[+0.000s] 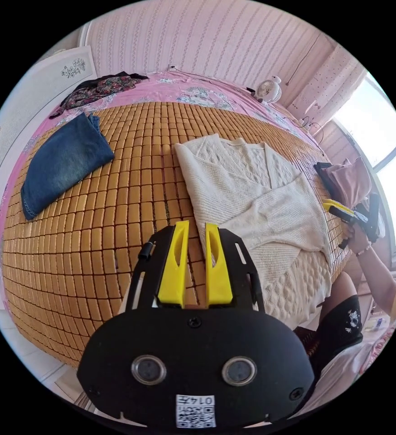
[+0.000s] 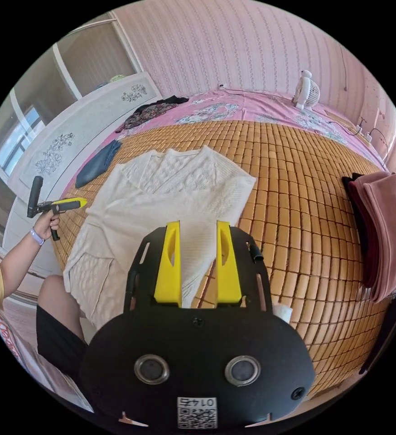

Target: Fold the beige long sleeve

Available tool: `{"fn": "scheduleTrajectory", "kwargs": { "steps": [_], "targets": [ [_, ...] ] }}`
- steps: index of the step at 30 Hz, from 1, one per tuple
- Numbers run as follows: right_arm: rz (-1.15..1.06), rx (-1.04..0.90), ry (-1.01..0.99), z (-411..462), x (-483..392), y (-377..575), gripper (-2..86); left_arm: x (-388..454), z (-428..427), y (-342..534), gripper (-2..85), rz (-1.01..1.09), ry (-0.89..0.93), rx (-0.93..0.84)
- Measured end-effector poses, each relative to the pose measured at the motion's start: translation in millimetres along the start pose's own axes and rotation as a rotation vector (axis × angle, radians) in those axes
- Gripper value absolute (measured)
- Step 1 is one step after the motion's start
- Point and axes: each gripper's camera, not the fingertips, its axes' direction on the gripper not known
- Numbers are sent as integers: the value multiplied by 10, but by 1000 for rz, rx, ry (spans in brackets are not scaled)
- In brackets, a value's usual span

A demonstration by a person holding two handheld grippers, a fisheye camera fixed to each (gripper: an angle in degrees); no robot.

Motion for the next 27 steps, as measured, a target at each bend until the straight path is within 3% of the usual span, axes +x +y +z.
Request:
{"fn": "scheduleTrajectory", "kwargs": {
  "steps": [8, 12, 16, 21, 27],
  "targets": [
    [257, -17, -7, 451, 560, -596, 115, -321, 262, -759, 102, -167, 146, 36],
    [171, -29, 67, 578, 418, -720, 73, -220, 427, -1013, 80, -113, 12, -67],
    [133, -90, 60, 661, 353, -845, 26, -115, 393, -1098, 42, -47, 1, -88],
    [128, 55, 77, 326, 318, -888, 14, -42, -25, -1017, 14, -8, 47, 76],
    [-4, 216, -75, -296, 96, -563, 10, 42, -778, -536, 6, 137, 196, 214]
  ]
}}
